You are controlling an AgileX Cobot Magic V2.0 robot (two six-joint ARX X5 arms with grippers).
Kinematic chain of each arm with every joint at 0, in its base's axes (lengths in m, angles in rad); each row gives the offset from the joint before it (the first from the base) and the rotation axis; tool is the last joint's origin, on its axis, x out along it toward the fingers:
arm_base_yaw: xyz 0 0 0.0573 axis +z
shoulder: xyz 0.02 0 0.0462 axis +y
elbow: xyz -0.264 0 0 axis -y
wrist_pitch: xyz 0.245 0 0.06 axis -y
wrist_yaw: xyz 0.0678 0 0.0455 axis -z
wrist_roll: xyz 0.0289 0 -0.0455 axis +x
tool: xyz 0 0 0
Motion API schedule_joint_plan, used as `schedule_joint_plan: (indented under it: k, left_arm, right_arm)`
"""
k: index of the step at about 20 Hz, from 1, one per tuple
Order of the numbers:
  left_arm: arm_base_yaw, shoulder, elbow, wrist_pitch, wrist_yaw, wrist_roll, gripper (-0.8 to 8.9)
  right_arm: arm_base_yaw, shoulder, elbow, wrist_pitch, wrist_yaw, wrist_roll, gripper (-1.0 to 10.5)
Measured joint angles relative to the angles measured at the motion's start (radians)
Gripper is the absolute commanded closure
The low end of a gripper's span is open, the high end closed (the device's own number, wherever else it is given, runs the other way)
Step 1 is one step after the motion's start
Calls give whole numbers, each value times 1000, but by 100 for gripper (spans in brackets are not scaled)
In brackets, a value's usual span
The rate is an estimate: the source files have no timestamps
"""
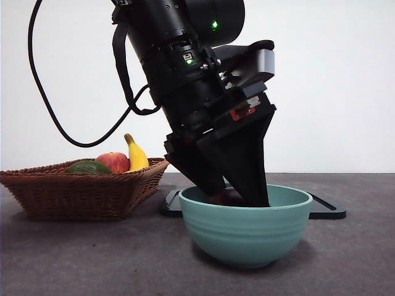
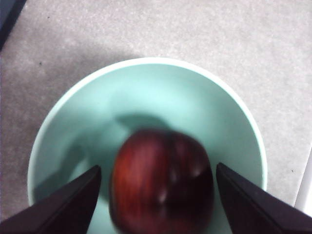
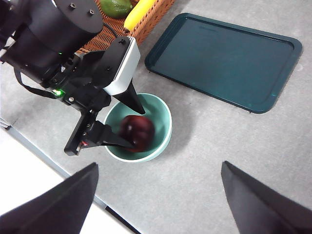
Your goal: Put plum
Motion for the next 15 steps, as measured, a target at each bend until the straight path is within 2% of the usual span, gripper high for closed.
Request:
schedule_joint_plan:
  k: [9,15]
  left_arm:
    - [1,-13,6,-12,0,-3,431]
    - [64,-194,69,-1,0,-37,431]
  right_arm:
    - [0,0,0,0,0,0,542]
    - [0,0,0,2,0,0,543]
